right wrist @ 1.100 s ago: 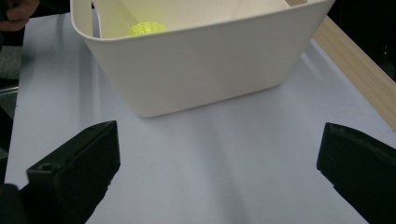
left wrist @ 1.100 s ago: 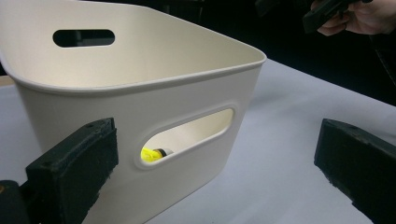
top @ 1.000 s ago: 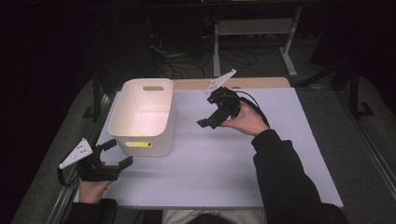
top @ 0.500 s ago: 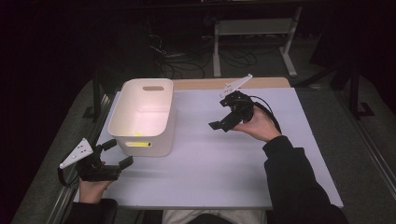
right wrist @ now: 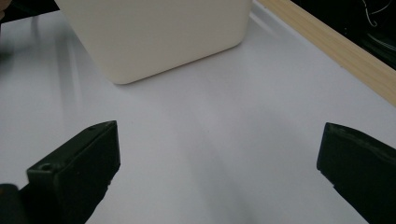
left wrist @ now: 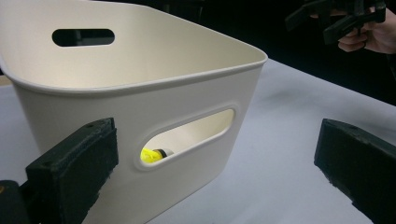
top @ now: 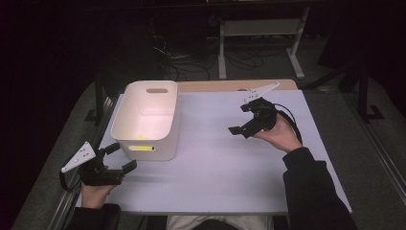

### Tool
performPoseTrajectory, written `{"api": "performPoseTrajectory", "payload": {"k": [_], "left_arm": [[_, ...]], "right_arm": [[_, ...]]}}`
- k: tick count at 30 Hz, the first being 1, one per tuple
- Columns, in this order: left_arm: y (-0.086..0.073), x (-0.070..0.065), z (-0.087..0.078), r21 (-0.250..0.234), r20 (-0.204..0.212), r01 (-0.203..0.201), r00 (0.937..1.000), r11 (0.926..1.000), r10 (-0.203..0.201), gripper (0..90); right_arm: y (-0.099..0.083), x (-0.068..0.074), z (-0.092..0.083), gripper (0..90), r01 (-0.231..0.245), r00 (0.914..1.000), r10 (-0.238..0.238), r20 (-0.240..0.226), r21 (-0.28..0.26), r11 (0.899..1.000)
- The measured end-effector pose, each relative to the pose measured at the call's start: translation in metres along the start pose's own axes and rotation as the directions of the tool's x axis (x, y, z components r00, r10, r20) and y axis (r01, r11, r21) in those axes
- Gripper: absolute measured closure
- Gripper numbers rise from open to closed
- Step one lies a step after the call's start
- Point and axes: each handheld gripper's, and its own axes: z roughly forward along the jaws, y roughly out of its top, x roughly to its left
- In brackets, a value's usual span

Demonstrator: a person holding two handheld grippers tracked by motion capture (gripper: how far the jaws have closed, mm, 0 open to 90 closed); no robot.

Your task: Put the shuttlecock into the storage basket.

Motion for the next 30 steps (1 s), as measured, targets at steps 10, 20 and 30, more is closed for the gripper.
{"api": "performPoseTrajectory", "payload": {"k": [10,20,30], "left_arm": [[0.0,0.0,0.0,-0.002,0.003,0.003,1.0,1.0,-0.003,0.0],[0.0,0.0,0.001,0.001,0.003,0.0,1.0,1.0,0.0,0.0],[0.0,0.0,0.001,-0.002,0.005,0.004,1.0,1.0,-0.004,0.0]], "right_arm": [[-0.012,0.001,-0.008,0.0,-0.003,0.9999,0.003,0.013,-0.001,1.0],[-0.026,0.002,-0.016,0.0,-0.014,0.9996,0.015,0.025,-0.006,1.0],[-0.04,0.0,-0.025,0.0,-0.039,0.9985,0.04,0.038,-0.019,0.999]]}}
